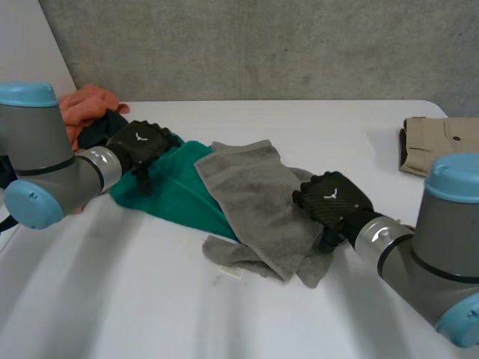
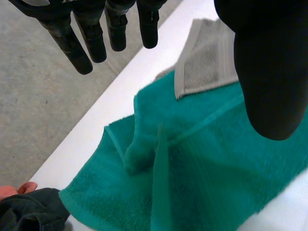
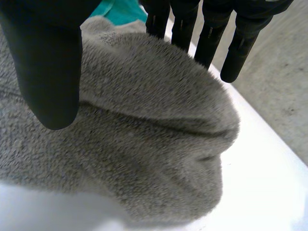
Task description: Fold the laundry.
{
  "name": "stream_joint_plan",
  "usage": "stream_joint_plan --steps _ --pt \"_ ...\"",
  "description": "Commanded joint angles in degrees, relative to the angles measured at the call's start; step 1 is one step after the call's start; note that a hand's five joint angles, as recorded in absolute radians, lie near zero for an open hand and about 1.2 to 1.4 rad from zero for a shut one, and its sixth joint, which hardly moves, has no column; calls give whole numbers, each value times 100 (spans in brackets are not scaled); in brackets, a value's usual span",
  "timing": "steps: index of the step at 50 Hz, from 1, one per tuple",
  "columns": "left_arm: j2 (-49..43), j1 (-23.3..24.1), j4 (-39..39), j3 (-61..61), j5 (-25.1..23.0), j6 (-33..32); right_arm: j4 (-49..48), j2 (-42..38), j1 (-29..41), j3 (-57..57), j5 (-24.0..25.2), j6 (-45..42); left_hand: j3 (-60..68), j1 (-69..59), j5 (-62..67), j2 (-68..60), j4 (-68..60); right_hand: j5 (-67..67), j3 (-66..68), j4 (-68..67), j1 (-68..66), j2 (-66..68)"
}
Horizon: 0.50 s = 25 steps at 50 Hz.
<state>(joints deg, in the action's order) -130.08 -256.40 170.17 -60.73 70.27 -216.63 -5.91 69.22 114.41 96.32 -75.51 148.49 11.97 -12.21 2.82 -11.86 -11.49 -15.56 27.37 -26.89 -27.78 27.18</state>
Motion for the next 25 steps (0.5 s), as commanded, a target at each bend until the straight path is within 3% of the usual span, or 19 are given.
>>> stream_joint_plan --steps 1,12,15,16,17,25 --pt "-746 -138 -309 632 -92 -739 -25 -391 169 -114 -315 -110 -92 116 -176 81 43 -278 97 -144 -55 116" --pt "-1564 -235 -310 1326 22 -1267 -218 -436 178 -79 -500 -251 1032 -1009 948 -1043 -1081 -278 97 -144 -55 116" --pt "-1660 -243 -3 1371 145 -1267 -218 -427 152 -70 -500 -250 2779 -2755 2694 -2790 -2827 -278 97 -144 -56 116" --pt "-1687 -244 207 1371 224 -1285 -227 -427 143 -70 -517 -242 5399 -5375 5315 -5410 -5448 -294 114 -161 -72 132" --pt "-1696 -235 296 1371 259 -1285 -227 -427 143 -70 -517 -242 6541 -6517 6456 -6552 -6589 -294 114 -161 -72 133" --pt "-1389 -287 1281 1379 470 -1206 -288 -374 55 -70 -517 -233 6803 -6779 6718 -6814 -6851 -278 97 -144 -55 116"
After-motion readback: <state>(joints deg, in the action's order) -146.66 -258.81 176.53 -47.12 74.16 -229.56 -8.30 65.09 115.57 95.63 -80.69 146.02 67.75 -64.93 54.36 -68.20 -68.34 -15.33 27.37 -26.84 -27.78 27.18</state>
